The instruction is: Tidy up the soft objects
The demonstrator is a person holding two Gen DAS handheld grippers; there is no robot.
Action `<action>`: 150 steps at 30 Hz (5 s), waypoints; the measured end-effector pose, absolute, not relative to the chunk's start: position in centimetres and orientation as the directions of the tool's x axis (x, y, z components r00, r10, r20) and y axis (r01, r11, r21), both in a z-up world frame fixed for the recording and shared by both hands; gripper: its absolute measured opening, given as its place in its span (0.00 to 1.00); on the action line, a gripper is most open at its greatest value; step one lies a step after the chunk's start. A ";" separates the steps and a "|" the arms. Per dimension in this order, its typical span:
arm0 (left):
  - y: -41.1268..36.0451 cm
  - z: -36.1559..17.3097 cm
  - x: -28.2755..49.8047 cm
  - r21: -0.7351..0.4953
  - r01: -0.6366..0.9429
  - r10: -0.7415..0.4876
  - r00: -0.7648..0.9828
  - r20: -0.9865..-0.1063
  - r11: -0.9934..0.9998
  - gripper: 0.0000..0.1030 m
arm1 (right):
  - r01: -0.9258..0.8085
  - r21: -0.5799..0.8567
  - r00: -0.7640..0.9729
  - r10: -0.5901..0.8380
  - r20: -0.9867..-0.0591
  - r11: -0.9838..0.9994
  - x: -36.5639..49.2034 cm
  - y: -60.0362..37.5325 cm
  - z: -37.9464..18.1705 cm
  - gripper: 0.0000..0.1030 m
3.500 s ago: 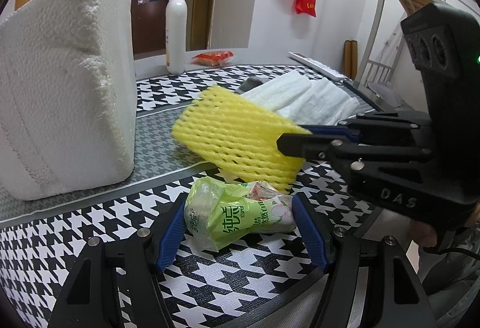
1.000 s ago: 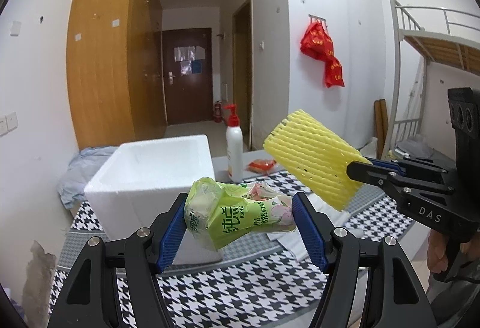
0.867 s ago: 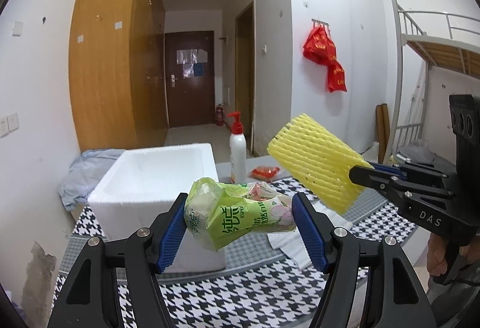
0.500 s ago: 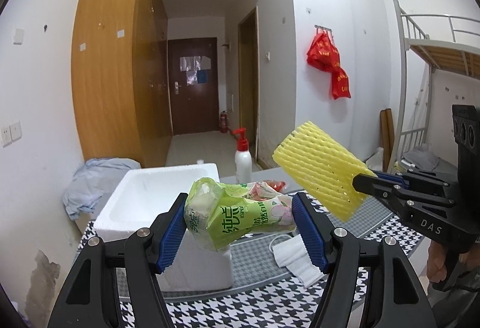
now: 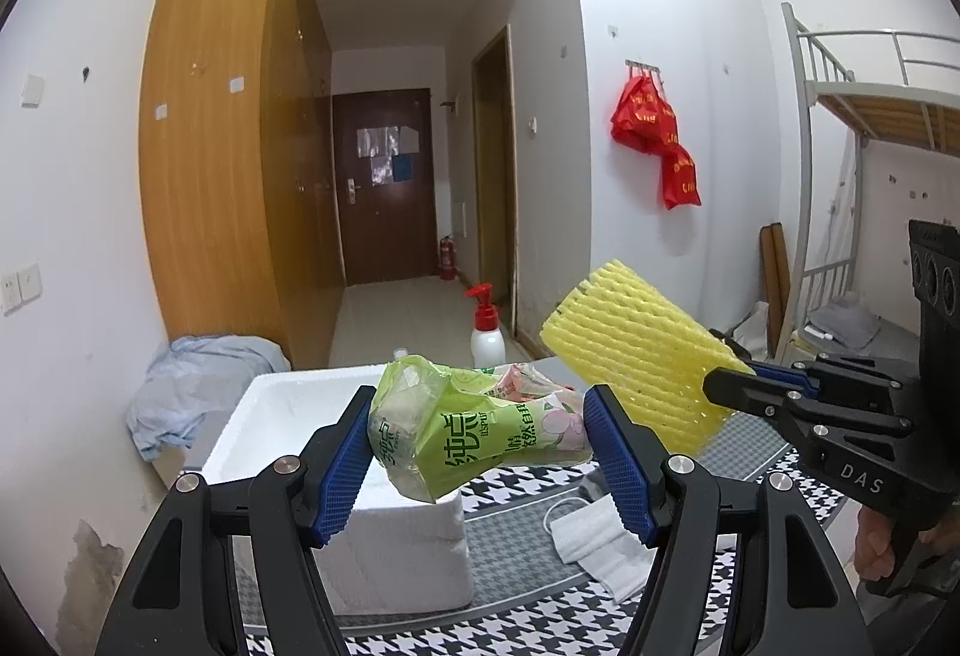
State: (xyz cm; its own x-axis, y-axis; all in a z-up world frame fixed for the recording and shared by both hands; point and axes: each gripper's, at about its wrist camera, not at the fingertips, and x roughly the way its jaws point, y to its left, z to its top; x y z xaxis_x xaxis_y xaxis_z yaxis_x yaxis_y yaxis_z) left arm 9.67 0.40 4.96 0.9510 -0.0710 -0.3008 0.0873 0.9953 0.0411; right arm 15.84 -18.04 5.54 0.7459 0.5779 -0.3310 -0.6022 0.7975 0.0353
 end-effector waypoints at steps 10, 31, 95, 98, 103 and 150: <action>0.8 5.2 10.8 0.035 0.072 -0.058 0.953 -0.298 0.997 0.68 | -0.598 0.036 0.748 0.573 -0.334 0.801 16.6 -17.5 5.8 0.13; 4.5 6.1 11.5 0.045 -0.049 0.060 0.957 -0.283 0.998 0.68 | -0.684 0.023 0.680 0.648 -0.341 0.729 18.8 -13.0 6.4 0.13; 14.6 4.4 10.0 -0.043 -0.257 0.233 0.926 -0.298 0.966 0.68 | -0.738 0.008 0.595 0.656 -0.465 0.675 21.9 -2.1 5.3 0.82; 14.6 4.3 10.1 -0.045 -0.248 0.224 0.928 -0.299 0.968 0.68 | -0.737 0.007 0.597 0.656 -0.461 0.676 21.9 -2.5 5.3 0.82; 14.2 4.4 10.6 -0.039 -0.229 0.207 0.931 -0.301 0.973 0.68 | -0.731 0.003 0.606 0.651 -0.456 0.683 21.6 -3.3 5.2 0.82; 9.1 3.6 20.0 -0.018 -0.039 0.028 0.905 -0.425 0.999 0.73 | -0.584 0.025 0.729 0.538 -0.423 0.811 21.9 -12.5 3.9 0.97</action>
State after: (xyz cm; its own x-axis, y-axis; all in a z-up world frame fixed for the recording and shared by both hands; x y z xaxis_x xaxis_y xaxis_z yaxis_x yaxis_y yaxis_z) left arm 20.00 9.13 3.57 0.9047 0.0276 -0.4251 -0.0387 0.9991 -0.0176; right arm 21.95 -12.52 3.93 0.7292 0.5381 -0.4227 -0.5842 0.8112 0.0247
